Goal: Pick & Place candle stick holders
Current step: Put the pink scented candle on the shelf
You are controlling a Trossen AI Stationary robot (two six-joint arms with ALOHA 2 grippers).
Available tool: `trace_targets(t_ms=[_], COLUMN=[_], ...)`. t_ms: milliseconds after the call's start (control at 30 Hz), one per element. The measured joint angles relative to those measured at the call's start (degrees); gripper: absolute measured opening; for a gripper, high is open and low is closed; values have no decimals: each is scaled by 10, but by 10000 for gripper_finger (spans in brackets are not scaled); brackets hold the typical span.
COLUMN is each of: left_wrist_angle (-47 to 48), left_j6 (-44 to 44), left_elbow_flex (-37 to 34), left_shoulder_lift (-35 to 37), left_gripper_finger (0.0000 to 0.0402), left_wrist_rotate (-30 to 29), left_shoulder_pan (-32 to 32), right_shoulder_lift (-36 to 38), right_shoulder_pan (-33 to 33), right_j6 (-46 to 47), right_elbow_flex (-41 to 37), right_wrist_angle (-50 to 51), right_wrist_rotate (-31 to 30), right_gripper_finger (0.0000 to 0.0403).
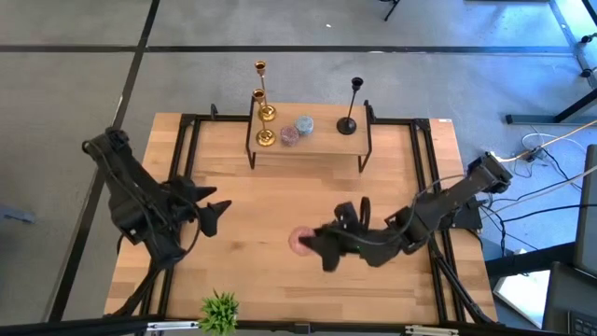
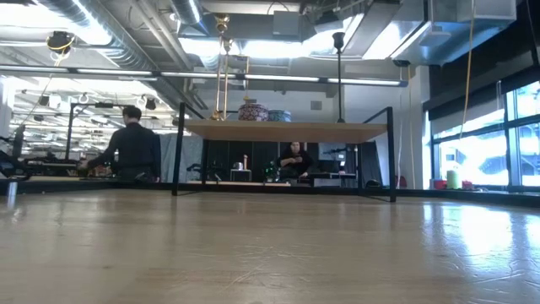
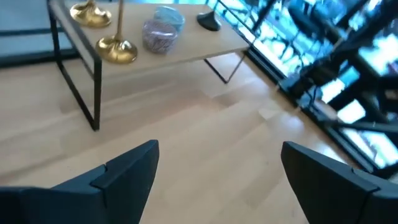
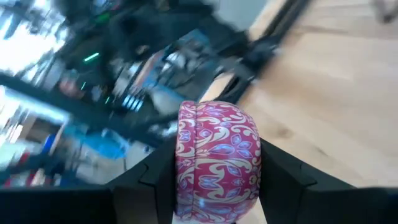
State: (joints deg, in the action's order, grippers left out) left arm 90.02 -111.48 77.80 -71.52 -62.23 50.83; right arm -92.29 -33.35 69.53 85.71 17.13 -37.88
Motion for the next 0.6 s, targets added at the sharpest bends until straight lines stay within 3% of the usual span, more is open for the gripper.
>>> trace_targets(t_ms=[100, 200, 367, 600], left_wrist_angle=[-1, -3, -28, -30], left_j6=[-91, -157, -158, -153], left_elbow_flex=[-49, -78, -89, -89], left_shoulder_lift=[6, 6, 6, 14], left_gripper_finger=[335, 335, 335, 335], left_wrist_rotate=[-26, -66, -99, -155], left_shoulder_pan=[14, 20, -2, -88], right_shoulder_lift=[0, -1, 0, 67], right_shoulder_pan=[-13, -17, 0, 70], right_j6=[-24, 9, 33, -27], right_elbow_flex=[-25, -62, -118, -182], right_wrist_angle=[-53, -84, -141, -136], right_wrist_rotate=[14, 16, 64, 165], right_gripper_finger=[169, 169, 169, 169])
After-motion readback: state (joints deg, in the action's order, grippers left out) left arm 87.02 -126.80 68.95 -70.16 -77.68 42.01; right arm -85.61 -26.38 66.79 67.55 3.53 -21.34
